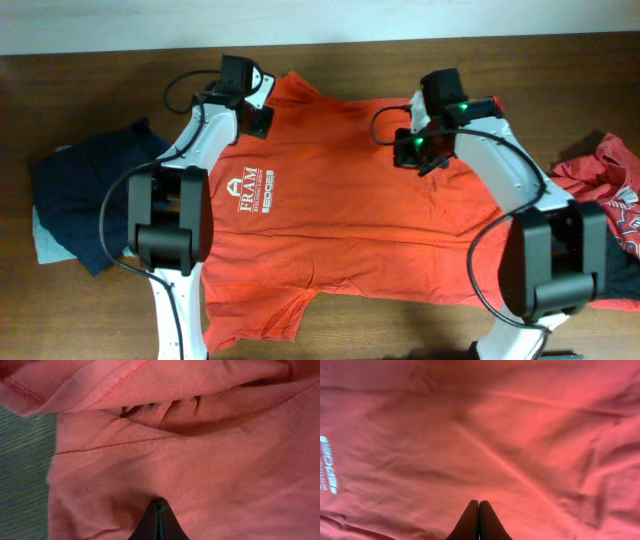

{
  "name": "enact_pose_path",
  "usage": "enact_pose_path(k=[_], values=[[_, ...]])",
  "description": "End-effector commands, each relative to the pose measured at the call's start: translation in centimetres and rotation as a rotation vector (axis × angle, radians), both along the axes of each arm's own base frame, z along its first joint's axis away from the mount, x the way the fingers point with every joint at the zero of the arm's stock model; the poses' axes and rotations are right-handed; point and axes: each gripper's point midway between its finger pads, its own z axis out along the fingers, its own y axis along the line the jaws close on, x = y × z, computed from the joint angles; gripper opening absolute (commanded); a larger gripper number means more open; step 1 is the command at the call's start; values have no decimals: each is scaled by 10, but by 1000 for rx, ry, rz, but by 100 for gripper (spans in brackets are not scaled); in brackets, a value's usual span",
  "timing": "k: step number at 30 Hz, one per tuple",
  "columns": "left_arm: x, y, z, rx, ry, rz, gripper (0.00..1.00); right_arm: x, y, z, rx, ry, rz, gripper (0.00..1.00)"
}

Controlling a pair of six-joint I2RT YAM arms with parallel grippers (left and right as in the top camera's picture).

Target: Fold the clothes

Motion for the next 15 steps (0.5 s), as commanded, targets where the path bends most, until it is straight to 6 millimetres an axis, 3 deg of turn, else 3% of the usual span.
enact_pose_path(k=[1,4,8,11,15], values=[[3,8,-17,19,7,-9,1,-8,9,-26,-41,63,35,4],[3,17,-29,43,23,12,1,-15,6,-49,-66,131,35,4],[-1,65,-53,172,61,162,2,-24,-5,-71,-125,199,29,4],[-1,74,-56,173,70,178,4,-25,-10,-73,-155,200,24,4],[4,74,-51,169,53,180,18,-26,-14,-75,-176,202,22,4]])
